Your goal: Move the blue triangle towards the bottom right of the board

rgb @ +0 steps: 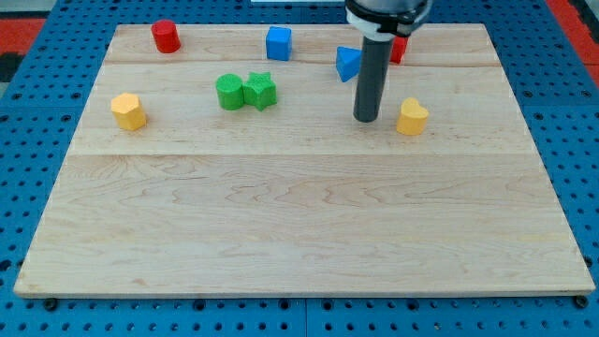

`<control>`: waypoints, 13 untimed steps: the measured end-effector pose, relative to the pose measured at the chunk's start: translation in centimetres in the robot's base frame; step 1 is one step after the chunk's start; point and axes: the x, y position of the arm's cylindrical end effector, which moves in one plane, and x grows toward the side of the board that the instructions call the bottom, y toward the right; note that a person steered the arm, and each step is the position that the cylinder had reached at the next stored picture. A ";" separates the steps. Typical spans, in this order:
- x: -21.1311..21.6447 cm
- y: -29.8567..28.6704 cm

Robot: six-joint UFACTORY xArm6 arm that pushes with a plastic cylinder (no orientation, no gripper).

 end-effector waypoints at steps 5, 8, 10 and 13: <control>-1.3 -0.1; -9.7 2.1; -12.5 -0.8; -9.0 -3.3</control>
